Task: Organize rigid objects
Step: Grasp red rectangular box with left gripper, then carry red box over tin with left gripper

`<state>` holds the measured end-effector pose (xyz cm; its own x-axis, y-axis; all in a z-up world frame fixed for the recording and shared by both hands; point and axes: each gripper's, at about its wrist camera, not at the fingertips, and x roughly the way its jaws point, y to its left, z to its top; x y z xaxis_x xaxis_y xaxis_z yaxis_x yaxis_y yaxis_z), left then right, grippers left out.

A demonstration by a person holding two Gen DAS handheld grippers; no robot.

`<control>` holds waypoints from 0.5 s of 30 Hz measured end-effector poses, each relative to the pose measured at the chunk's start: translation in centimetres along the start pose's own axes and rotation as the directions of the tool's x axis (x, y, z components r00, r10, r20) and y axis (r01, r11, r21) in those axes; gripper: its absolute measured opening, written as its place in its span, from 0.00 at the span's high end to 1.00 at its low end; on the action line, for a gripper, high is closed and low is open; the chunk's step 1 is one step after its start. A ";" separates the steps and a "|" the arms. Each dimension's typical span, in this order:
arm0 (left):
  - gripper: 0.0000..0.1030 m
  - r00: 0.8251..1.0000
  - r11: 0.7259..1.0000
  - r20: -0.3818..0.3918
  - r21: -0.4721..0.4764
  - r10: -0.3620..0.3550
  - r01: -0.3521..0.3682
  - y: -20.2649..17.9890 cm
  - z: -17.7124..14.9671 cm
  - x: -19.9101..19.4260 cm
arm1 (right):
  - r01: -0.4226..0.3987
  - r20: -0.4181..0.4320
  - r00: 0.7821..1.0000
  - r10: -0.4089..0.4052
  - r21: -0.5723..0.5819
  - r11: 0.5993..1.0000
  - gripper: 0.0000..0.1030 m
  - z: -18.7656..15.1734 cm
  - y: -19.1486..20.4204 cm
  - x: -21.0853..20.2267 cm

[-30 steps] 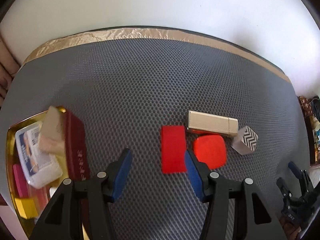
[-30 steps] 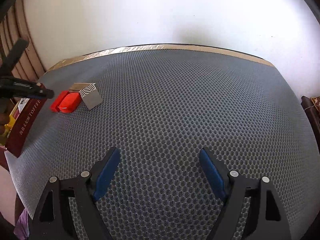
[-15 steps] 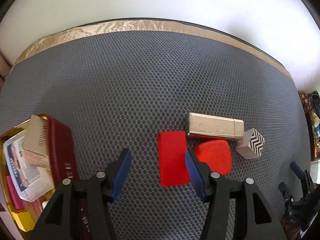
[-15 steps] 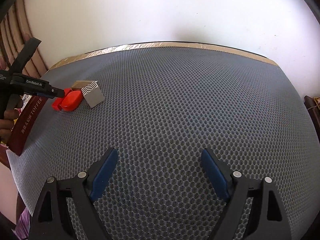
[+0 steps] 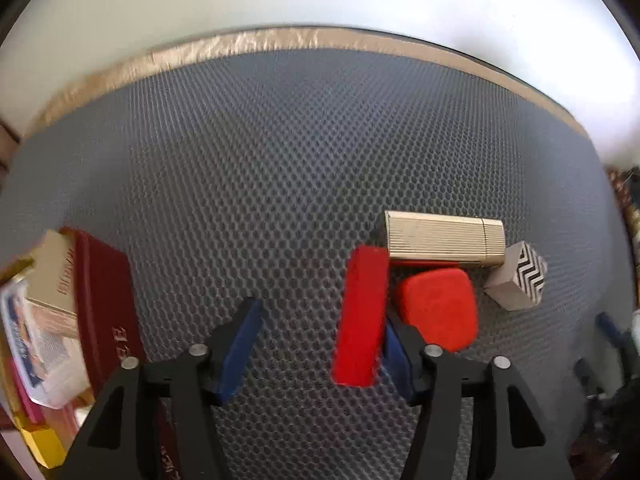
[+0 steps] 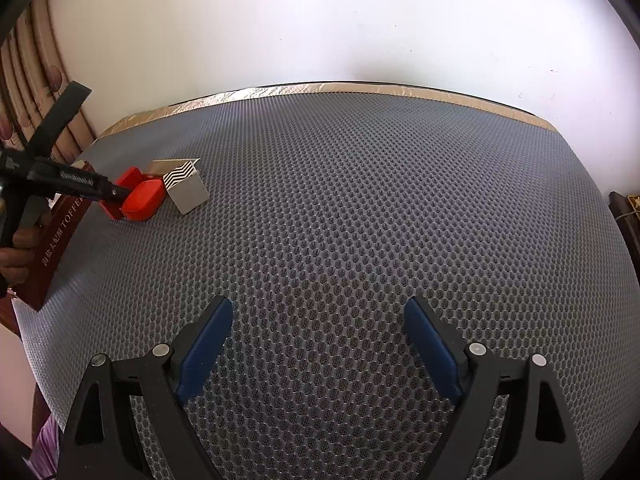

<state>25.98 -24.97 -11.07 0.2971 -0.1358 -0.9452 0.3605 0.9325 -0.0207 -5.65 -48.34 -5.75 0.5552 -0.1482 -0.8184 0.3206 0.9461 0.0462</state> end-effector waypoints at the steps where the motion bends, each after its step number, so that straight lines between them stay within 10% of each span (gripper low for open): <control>1: 0.56 1.000 1.000 0.015 0.011 0.004 -0.004 -0.3 -0.1 -0.1 | 0.000 -0.001 1.000 0.000 0.000 1.000 0.15 0.1 0.4 0.4; 4: 0.86 0.999 1.000 0.038 0.011 0.013 -0.013 -0.6 -0.4 -0.6 | -0.004 -0.004 1.000 0.004 -0.001 1.000 0.14 0.0 0.7 0.6; 15: 0.86 0.980 0.991 0.199 -0.129 -0.021 0.047 0.9 -6.2 -8.2 | 0.004 -0.012 1.000 -0.005 -0.010 1.000 0.13 -0.1 1.4 0.8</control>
<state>18.37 -20.92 -5.35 0.4593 -0.2193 -0.8608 0.2575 0.9603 -0.1073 -4.80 -47.11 -6.43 0.5445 -0.1491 -0.8254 0.3151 0.9484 0.0366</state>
